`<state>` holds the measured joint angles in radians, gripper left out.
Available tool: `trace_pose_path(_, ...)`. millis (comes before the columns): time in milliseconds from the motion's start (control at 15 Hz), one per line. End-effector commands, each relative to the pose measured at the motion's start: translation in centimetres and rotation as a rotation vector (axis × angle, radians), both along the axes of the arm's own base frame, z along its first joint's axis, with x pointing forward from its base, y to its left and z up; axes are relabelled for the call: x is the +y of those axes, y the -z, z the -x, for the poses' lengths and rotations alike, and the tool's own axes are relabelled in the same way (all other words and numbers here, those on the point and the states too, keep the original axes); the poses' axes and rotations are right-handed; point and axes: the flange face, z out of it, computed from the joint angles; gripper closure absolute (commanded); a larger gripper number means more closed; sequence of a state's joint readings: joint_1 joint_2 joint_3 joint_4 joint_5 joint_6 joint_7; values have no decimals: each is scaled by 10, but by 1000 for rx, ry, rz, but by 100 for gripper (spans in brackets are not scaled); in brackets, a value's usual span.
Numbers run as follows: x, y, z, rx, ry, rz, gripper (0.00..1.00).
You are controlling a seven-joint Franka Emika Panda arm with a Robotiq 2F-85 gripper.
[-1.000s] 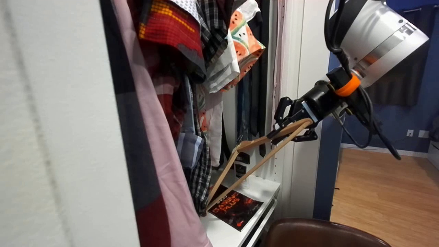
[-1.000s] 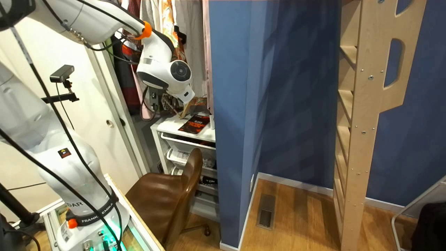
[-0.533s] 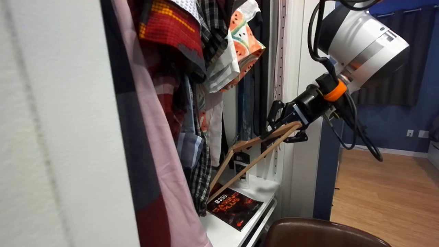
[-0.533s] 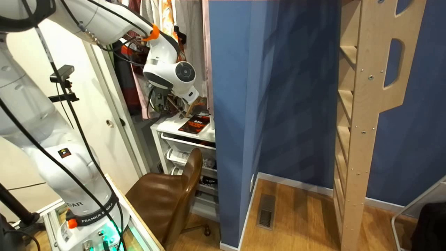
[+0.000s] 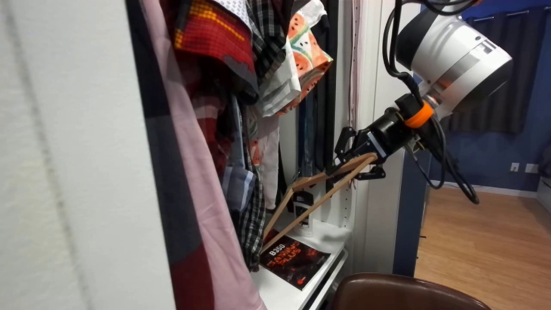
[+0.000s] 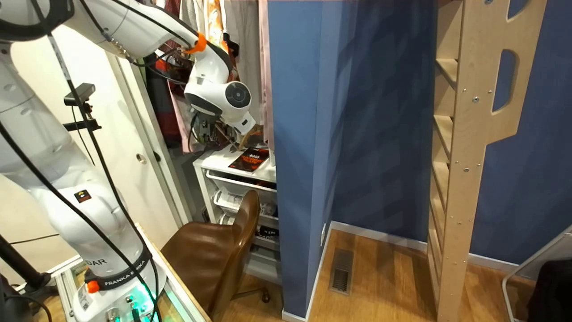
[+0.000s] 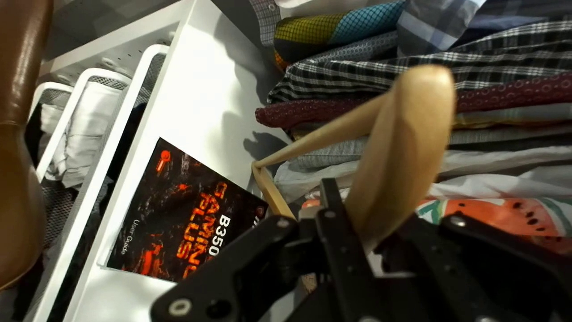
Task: Put the wooden clothes hanger on the shelf
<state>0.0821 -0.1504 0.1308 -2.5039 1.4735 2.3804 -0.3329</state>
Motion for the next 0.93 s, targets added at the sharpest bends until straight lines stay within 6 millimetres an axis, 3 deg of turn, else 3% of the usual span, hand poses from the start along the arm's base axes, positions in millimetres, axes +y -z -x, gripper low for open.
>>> trace_pose_path(0, 4, 9, -10, -16, 36, -66, 96)
trace_pose_path(867, 16, 51, -37, -26, 33, -154, 96)
